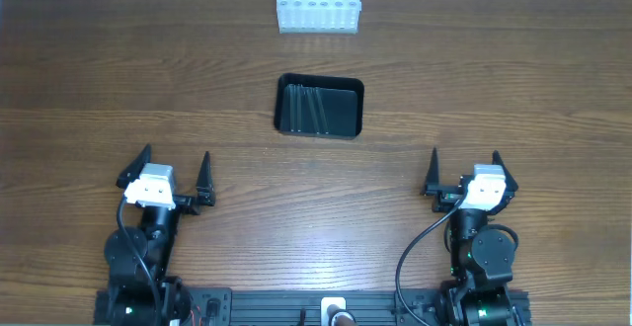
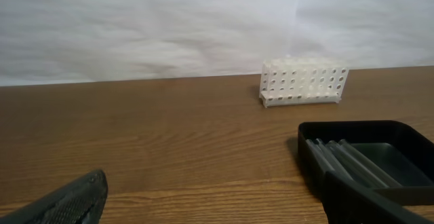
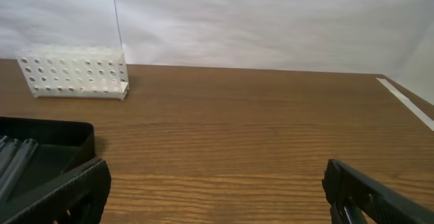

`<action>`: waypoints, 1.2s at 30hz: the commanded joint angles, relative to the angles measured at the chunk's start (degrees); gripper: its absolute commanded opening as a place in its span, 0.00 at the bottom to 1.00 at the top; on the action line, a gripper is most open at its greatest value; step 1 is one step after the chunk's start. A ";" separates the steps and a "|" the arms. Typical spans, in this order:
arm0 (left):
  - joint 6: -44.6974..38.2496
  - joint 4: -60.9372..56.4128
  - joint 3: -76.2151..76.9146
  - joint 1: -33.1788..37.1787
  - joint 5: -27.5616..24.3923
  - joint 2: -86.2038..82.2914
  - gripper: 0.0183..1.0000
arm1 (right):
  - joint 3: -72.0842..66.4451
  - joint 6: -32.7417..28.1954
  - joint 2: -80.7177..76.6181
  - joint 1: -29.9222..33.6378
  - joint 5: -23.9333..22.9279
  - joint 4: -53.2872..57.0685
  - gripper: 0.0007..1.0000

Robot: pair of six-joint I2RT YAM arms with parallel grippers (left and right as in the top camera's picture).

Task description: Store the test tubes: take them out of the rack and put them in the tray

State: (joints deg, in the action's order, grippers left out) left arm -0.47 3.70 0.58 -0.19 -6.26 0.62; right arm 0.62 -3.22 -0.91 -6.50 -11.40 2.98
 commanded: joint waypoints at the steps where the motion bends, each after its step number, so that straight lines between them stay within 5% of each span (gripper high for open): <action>1: -0.59 0.17 -0.24 0.31 -0.72 -0.39 1.00 | -0.33 -0.26 0.42 0.63 -1.11 0.11 0.99; 36: -0.59 0.20 -0.24 0.31 -0.74 -0.39 1.00 | -0.33 1.03 0.42 0.63 0.57 0.22 0.99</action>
State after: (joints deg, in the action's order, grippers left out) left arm -0.47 3.70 0.58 -0.19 -6.26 0.62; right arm 0.62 -2.81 -0.91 -6.39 -11.11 3.01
